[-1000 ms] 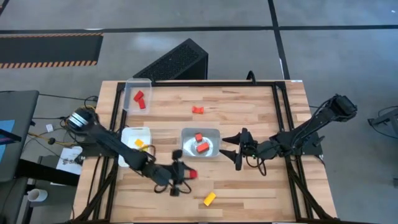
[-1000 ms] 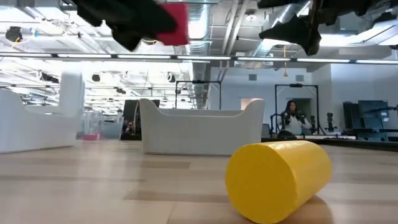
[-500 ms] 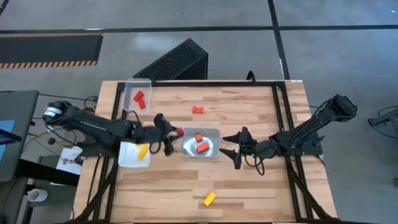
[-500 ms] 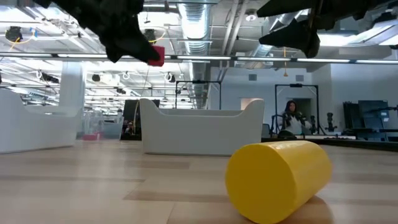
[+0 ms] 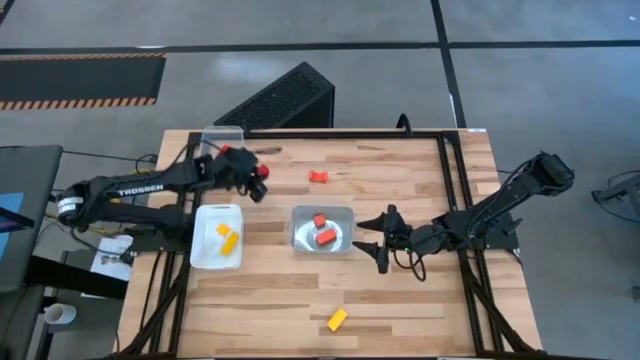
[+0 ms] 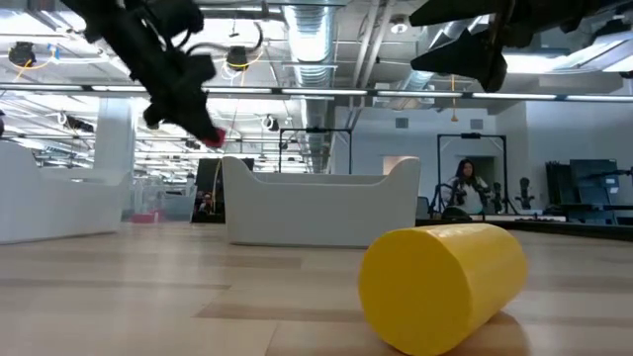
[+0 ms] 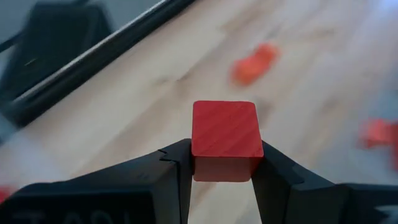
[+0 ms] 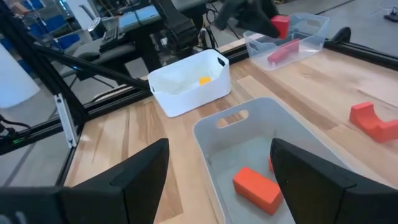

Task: Sort & place blocks by color
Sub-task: Put the red wooden block into the transparent bin

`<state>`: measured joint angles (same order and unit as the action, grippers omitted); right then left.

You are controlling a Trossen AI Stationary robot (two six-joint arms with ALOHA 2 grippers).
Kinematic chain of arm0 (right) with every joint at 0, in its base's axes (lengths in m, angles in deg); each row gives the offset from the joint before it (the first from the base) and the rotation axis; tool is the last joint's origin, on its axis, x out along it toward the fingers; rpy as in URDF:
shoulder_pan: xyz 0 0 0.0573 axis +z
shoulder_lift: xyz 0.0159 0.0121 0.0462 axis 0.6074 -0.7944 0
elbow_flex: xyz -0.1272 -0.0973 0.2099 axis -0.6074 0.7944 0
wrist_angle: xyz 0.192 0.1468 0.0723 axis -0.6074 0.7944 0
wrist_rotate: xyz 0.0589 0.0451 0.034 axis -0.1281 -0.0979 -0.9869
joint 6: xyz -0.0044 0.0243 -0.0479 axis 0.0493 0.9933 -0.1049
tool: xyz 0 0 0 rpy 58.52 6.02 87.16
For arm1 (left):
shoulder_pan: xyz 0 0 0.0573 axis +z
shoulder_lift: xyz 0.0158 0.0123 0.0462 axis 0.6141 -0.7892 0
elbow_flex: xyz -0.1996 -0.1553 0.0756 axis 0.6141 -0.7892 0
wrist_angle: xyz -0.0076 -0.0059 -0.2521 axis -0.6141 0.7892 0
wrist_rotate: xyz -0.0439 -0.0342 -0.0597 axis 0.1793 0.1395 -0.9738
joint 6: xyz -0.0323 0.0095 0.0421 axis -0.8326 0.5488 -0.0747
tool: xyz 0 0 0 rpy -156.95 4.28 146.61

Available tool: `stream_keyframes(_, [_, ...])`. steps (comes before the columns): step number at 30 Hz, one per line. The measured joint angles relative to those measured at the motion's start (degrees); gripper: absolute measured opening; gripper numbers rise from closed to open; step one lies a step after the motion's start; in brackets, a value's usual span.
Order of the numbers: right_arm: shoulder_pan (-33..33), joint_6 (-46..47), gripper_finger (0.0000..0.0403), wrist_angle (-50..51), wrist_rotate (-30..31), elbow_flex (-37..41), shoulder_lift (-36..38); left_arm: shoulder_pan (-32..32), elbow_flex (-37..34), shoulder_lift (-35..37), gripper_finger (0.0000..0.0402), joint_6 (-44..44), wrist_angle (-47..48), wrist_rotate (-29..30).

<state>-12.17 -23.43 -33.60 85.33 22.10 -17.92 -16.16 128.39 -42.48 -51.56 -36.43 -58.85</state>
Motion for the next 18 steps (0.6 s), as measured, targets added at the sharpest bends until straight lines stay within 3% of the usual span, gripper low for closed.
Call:
stream_keyframes(10, [-0.55, 0.03, 0.0301, 2.89, -1.7, 0.0, 0.0, 23.31, 0.02, -1.85, 0.0094, 5.57, 6.23, -0.21])
stream_keyframes(18, [-1.29, 0.52, 0.0301, 3.02, -4.87, 0.0, 0.0, 32.31, 0.0, -7.58, 0.0096, 6.65, 6.84, -5.6])
